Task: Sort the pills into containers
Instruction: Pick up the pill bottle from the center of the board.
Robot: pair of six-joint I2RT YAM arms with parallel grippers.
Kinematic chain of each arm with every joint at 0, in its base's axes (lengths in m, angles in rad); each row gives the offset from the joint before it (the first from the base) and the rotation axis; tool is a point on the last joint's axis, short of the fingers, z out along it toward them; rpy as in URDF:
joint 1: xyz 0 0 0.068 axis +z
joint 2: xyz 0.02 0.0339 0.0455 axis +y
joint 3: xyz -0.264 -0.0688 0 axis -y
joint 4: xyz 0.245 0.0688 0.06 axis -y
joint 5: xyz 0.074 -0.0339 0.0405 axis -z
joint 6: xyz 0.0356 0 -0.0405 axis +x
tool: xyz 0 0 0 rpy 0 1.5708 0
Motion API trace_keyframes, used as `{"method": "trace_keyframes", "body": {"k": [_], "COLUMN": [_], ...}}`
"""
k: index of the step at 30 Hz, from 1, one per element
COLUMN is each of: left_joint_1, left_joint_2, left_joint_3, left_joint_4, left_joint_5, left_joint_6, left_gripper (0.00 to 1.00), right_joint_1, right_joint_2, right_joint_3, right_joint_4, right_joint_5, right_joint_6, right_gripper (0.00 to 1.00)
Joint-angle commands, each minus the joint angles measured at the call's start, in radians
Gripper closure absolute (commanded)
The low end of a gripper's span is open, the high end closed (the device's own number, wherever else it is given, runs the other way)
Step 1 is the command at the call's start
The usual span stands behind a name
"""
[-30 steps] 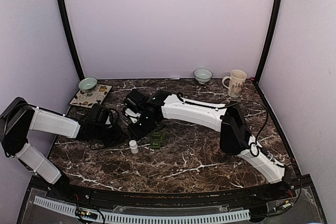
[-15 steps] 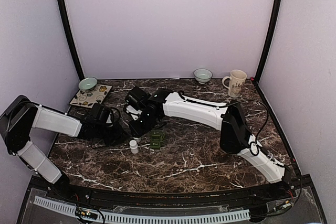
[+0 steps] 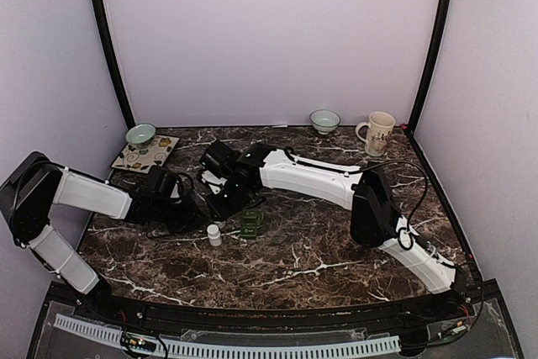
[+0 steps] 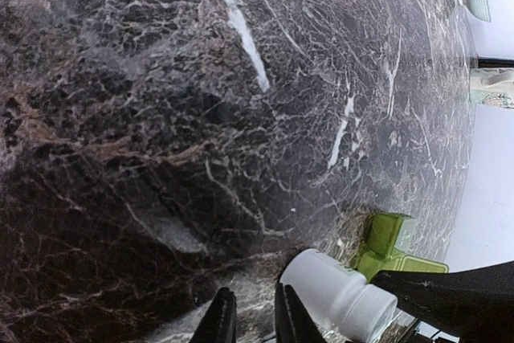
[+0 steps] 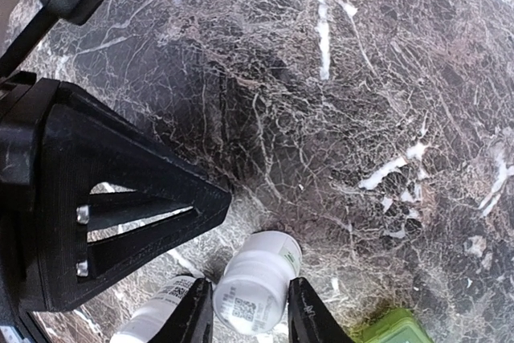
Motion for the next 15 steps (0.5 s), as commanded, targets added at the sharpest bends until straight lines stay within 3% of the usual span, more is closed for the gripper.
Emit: {"method": "trace_keyframes", "body": {"k": [1, 12, 15], "left_joint_1": [0.005, 0.005, 0.005], "left_joint_2": [0.002, -0.001, -0.009], "left_joint_3": [0.02, 0.016, 0.016], "left_joint_4": [0.015, 0.015, 0.014], "left_joint_5": [0.013, 0.012, 0.007], "left_joint_6": [0.012, 0.007, 0.005], "left_gripper": [0.79, 0.79, 0.73], "right_joint_1": [0.0, 0.001, 0.001], "right_joint_2": [0.029, 0.002, -0.026], "right_joint_3": [0.031, 0.013, -0.02], "right_joint_4": [0.005, 0.005, 0.017], "right_joint_5": [0.001, 0.028, 0.038], "right_joint_6": [0.011, 0.008, 0.006], "right_gripper": [0.71, 0.89, 0.94]}}
